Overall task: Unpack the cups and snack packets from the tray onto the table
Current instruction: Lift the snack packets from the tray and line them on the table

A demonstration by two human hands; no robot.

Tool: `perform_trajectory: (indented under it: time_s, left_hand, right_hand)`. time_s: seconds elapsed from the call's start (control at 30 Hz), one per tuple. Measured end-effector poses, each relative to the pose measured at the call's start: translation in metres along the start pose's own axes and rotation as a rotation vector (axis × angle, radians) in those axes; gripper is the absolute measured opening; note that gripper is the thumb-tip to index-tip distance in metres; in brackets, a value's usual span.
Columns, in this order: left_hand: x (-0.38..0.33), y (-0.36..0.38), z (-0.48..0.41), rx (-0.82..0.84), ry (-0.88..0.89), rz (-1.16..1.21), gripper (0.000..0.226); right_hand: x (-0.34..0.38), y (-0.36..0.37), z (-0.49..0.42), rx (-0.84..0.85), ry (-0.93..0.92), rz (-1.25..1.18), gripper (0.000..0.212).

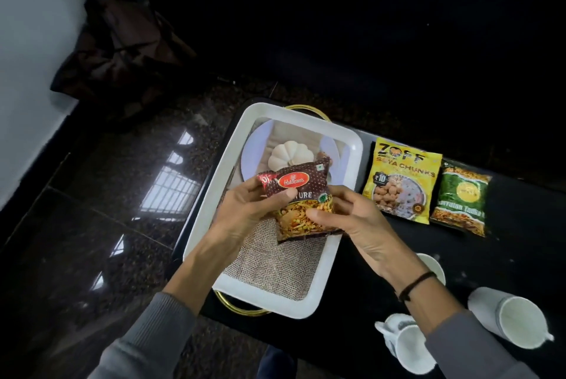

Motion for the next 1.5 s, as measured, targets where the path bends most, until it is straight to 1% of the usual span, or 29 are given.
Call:
perform_trajectory:
  time_s: [0.07,0.13,0.23,0.3,0.4,0.53,0.6,0.67,0.73,0.8,0.93,1.0,1.07,1.2,1.3,1.37,1.43,1.5]
  left_hand:
    - [-0.005,0.014,-0.001,0.030,0.041,-0.012,0.055]
    - [-0.009,0.030,-0.001,0.074,0.057,-0.031,0.055]
    - [-0.009,0.057,-0.003,0.146,0.044,-0.113,0.057]
    - [-0.006,0.074,-0.004,0.118,0.017,-0.127,0.057]
    - [0.001,0.103,-0.006,0.051,-0.019,-0.133,0.046]
    - [0.015,0.145,-0.009,-0.017,-0.136,-0.151,0.044]
    - [0.021,0.168,-0.010,-0.015,-0.202,-0.143,0.043]
    - [0.025,0.189,-0.012,0.011,-0.221,-0.166,0.041]
    - [0.027,0.211,-0.015,0.048,-0.211,-0.185,0.039]
    - [0.029,0.231,-0.018,0.108,-0.192,-0.192,0.039]
    - [0.039,0.271,-0.027,0.196,-0.179,-0.217,0.051]
    - [0.046,0.286,-0.033,0.209,-0.147,-0.255,0.051]
    - [0.053,0.303,-0.039,0.200,-0.116,-0.303,0.047]
    - [0.066,0.337,-0.055,0.184,-0.067,-0.397,0.034]
    - [0.075,0.360,-0.067,0.167,-0.036,-0.493,0.041]
    - [0.082,0.375,-0.074,0.162,-0.016,-0.590,0.045]
    - [0.088,0.385,-0.079,0.147,0.008,-0.687,0.040]
    - [0.093,0.391,-0.082,0.125,0.016,-0.743,0.038]
  right_hand:
    - [0.003,-0.010,0.006,-0.001,-0.016,-0.022,0.046]
    - [0.007,-0.020,0.011,-0.005,-0.034,-0.047,0.042]
    - [0.009,-0.038,0.020,-0.030,-0.038,-0.118,0.056]
    - [0.009,-0.051,0.027,-0.065,-0.023,-0.139,0.060]
    - [0.008,-0.076,0.041,-0.131,0.048,-0.160,0.060]
    - [0.011,-0.111,0.056,-0.238,0.109,-0.208,0.050]
    - [0.015,-0.128,0.065,-0.270,0.106,-0.249,0.049]
    - [0.019,-0.144,0.075,-0.289,0.074,-0.256,0.047]
    - [0.022,-0.163,0.084,-0.309,0.033,-0.244,0.045]
    - [0.026,-0.181,0.093,-0.332,-0.002,-0.222,0.048]
    - [0.028,-0.221,0.107,-0.382,-0.047,-0.252,0.055]
    - [0.026,-0.237,0.110,-0.398,-0.044,-0.277,0.057]
    - [0.022,-0.254,0.112,-0.419,-0.036,-0.311,0.056]
    - [0.010,-0.282,0.113,-0.535,-0.050,-0.370,0.049]
    - [-0.001,-0.299,0.109,-0.625,-0.067,-0.398,0.036]
    - [-0.008,-0.308,0.103,-0.686,-0.076,-0.375,0.026]
    - [-0.013,-0.315,0.096,-0.738,-0.089,-0.324,0.018]
    - [-0.015,-0.319,0.089,-0.766,-0.092,-0.270,0.018]
Point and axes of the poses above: each hand's wrist, its own z-axis away from the middle knuckle, its own y-axis out of the palm, x = y × z, the point moved 3 cm from there along -z, towards the middle knuckle
